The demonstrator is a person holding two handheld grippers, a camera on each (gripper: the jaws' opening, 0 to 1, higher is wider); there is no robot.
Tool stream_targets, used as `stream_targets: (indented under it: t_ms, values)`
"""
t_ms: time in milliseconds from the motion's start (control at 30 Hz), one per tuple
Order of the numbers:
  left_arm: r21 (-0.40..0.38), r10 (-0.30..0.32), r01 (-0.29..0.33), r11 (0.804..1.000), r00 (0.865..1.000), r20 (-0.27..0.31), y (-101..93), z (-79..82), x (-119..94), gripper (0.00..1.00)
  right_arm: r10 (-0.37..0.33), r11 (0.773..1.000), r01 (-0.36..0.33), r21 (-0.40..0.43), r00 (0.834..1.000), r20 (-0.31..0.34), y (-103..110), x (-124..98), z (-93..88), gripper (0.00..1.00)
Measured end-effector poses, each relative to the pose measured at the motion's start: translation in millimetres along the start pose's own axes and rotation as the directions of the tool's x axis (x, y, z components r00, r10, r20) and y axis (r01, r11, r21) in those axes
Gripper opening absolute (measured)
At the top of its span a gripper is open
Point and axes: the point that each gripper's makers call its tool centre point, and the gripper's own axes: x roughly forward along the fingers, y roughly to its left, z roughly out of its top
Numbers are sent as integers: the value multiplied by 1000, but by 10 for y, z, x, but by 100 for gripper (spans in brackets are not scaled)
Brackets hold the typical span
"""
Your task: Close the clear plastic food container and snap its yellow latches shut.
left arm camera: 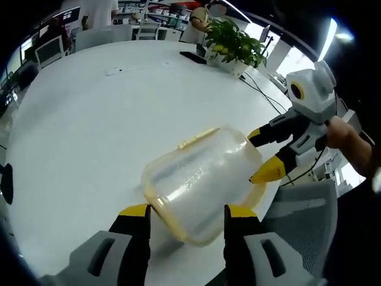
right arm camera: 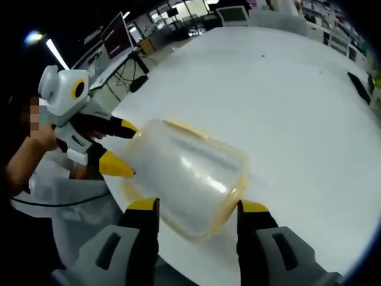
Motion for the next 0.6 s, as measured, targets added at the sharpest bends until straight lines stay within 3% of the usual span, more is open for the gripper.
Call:
stream_targets:
  t_ms: [333,600]
  values:
    - [81,11,-11,997,1000,-2,-10,5,-32,44,18,998,-18,-53,1000,-5,-31,-43,-9,45]
    - [136,20,-22,990,1000,17,-27,83,-135,42,11,992,-6,-130,999,36,-92,-155,89,38]
